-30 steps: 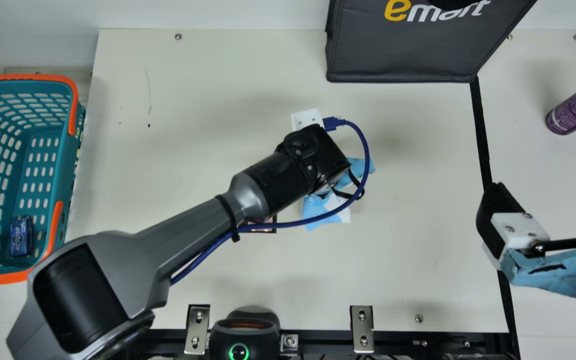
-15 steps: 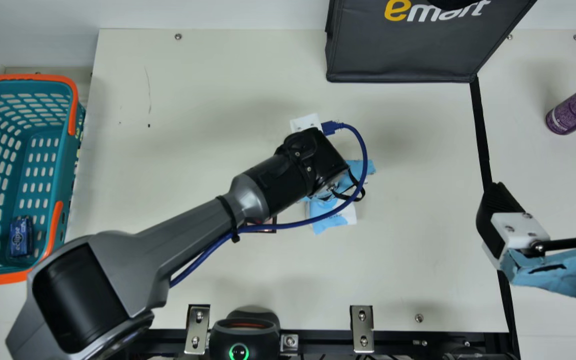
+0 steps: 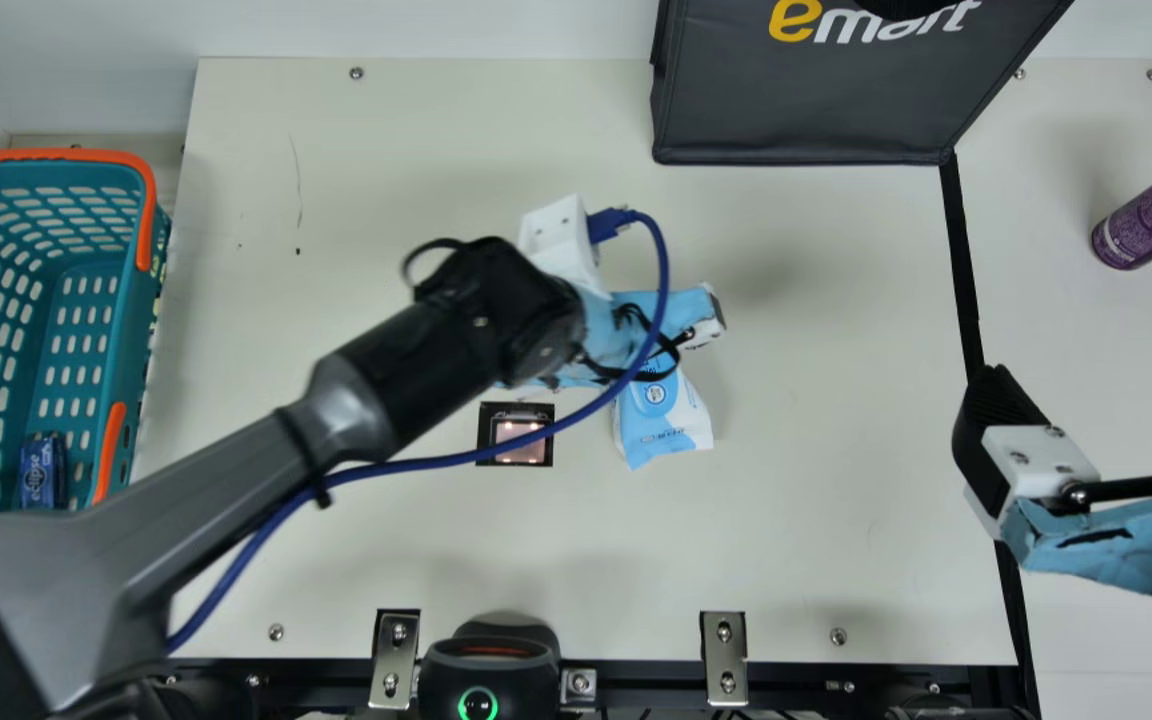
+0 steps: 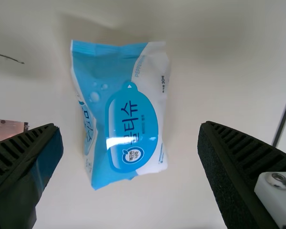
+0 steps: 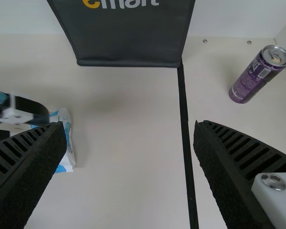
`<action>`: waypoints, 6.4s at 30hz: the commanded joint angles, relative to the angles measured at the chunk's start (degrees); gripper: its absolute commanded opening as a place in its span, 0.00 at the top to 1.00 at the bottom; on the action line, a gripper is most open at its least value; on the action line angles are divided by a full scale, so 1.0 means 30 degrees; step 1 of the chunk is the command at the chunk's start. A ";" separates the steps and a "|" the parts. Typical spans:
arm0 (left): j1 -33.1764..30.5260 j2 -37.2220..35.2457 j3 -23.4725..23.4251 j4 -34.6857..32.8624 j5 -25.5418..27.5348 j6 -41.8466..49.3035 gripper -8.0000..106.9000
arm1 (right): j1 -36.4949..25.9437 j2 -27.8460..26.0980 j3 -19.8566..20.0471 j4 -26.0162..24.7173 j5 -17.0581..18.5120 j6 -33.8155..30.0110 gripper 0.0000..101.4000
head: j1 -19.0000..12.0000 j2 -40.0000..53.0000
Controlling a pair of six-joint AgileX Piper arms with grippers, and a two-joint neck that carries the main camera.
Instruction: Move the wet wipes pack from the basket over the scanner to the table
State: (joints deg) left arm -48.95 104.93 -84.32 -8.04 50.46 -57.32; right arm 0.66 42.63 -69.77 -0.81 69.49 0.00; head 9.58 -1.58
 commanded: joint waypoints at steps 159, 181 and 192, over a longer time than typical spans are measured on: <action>1.5263 -1.8905 0.7211 -0.0672 0.6209 1.7978 0.15 | 1.2640 1.7252 0.0987 -0.3480 -0.5431 1.0497 1.00 | -0.0553 0.0001; 1.5263 -1.8905 0.7211 -0.0672 0.6209 1.7978 0.15 | 0.5703 1.1534 0.3724 -0.2364 -0.5006 0.6193 1.00 | -0.0553 -0.6666; 1.5263 -1.8905 0.7211 -0.0672 0.6209 1.7978 0.15 | -0.0921 0.9690 0.4711 -0.0945 -0.5134 0.1452 1.00 | -0.0553 -0.6666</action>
State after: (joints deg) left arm -3.16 48.22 -62.69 -10.06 69.09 -3.38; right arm 2.89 71.64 -55.70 -4.11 54.48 7.30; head 9.67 -21.45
